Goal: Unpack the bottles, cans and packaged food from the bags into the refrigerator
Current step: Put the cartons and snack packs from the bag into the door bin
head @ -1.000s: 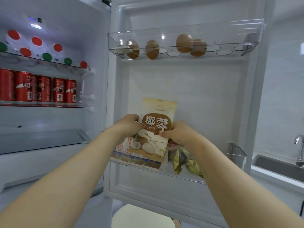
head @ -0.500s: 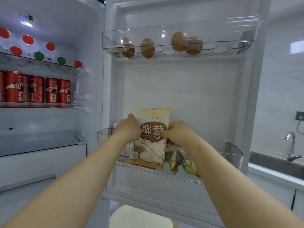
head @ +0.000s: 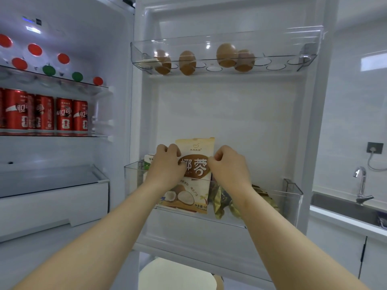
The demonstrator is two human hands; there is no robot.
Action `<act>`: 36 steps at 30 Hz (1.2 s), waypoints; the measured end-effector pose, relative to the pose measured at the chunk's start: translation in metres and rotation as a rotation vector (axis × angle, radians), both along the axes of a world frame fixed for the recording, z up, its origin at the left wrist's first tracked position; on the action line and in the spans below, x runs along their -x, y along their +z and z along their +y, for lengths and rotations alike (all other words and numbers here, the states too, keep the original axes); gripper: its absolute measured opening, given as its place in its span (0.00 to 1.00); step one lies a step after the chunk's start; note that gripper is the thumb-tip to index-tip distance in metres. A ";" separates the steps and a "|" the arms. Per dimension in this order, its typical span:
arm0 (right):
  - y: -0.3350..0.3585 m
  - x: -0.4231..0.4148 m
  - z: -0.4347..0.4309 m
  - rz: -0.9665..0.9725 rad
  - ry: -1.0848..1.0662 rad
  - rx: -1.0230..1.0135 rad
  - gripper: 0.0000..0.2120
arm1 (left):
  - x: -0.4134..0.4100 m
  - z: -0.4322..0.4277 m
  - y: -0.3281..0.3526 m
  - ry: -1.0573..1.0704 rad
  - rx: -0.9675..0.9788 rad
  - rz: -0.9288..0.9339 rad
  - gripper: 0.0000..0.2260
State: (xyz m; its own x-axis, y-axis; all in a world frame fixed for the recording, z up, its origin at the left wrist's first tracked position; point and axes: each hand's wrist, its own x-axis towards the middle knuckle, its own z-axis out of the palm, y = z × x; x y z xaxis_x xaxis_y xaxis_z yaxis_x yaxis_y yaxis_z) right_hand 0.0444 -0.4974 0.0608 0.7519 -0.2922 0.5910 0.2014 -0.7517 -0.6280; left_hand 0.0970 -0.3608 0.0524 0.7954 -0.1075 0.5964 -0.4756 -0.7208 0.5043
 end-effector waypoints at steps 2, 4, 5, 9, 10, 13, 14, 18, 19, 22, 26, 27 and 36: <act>-0.004 0.005 0.002 -0.025 -0.049 0.092 0.05 | 0.004 0.003 -0.005 -0.030 0.071 -0.012 0.12; -0.010 0.011 0.002 -0.044 -0.113 0.192 0.06 | 0.010 0.006 -0.010 -0.052 0.091 -0.026 0.10; -0.013 0.014 0.001 -0.056 -0.140 0.247 0.06 | 0.013 0.006 -0.012 -0.060 0.091 -0.037 0.09; -0.026 0.027 -0.004 -0.124 -0.155 0.316 0.07 | 0.026 0.003 -0.017 -0.122 0.092 -0.118 0.07; -0.029 0.030 -0.006 -0.133 -0.150 0.302 0.07 | 0.029 0.001 -0.019 -0.142 0.088 -0.143 0.07; -0.036 0.039 -0.015 -0.176 -0.188 0.307 0.07 | 0.036 -0.006 -0.024 -0.187 0.061 -0.216 0.07; -0.038 0.042 -0.019 -0.196 -0.219 0.324 0.07 | 0.040 -0.010 -0.025 -0.202 0.046 -0.237 0.07; -0.045 0.057 -0.035 -0.244 -0.277 0.338 0.05 | 0.055 -0.024 -0.033 -0.248 -0.011 -0.323 0.11; -0.047 0.060 -0.039 -0.247 -0.278 0.341 0.05 | 0.060 -0.028 -0.034 -0.247 -0.019 -0.336 0.13; -0.049 0.068 -0.055 -0.260 -0.282 0.349 0.05 | 0.070 -0.042 -0.036 -0.240 -0.048 -0.336 0.15; -0.050 0.076 -0.086 -0.254 -0.290 0.345 0.05 | 0.082 -0.070 -0.038 -0.237 -0.057 -0.300 0.16; -0.050 0.078 -0.095 -0.250 -0.280 0.343 0.05 | 0.086 -0.078 -0.038 -0.237 -0.055 -0.294 0.17; -0.055 0.096 -0.146 -0.278 0.140 0.065 0.07 | 0.122 -0.160 -0.050 -0.121 -0.081 -0.277 0.20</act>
State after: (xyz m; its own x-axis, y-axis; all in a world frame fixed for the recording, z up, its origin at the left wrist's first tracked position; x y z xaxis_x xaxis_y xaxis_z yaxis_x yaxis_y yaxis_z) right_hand -0.0518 -0.6437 0.0063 0.5893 -0.1520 0.7935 0.4627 -0.7416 -0.4858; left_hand -0.0252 -0.5213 0.0020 0.5825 -0.2471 0.7744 -0.6715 -0.6832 0.2870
